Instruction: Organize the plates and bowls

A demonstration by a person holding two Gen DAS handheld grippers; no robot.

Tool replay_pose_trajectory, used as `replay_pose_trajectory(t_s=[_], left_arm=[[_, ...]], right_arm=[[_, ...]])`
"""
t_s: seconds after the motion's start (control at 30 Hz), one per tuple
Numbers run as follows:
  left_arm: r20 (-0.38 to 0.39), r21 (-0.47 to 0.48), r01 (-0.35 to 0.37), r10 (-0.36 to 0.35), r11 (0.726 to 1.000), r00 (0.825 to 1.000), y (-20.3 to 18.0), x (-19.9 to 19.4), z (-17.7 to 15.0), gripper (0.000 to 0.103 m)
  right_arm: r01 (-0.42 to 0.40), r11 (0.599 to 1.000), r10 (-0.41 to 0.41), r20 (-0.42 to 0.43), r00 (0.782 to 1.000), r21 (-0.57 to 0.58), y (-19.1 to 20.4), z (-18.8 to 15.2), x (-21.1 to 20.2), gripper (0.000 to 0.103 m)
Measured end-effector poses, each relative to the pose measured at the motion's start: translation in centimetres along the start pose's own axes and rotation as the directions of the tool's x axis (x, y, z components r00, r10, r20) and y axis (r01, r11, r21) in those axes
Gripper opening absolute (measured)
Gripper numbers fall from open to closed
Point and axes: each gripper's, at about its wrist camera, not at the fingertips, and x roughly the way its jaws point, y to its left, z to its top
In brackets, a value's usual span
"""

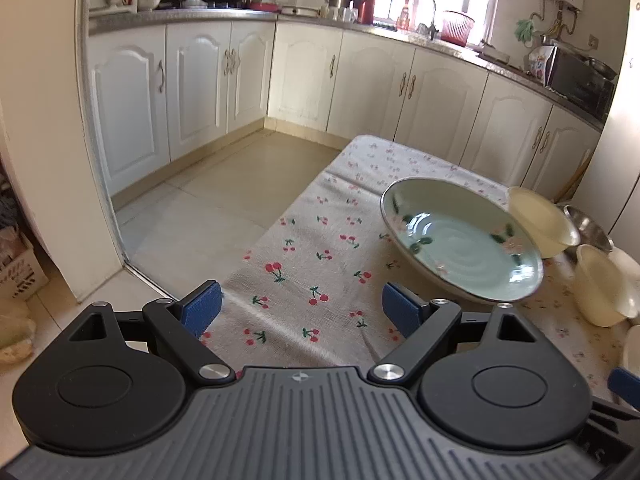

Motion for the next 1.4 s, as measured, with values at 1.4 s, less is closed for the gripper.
replay_pose_trajectory(t_s=[1.4], left_arm=[[0.091, 0.286, 0.165, -0.199, 0.944, 0.976, -7.2, -18.5, -6.2, 0.103]], right_arm=[[0.09, 0.979, -0.135, 0.251, 0.959, 0.181, -13.0, -2.6, -20.2, 0.102]])
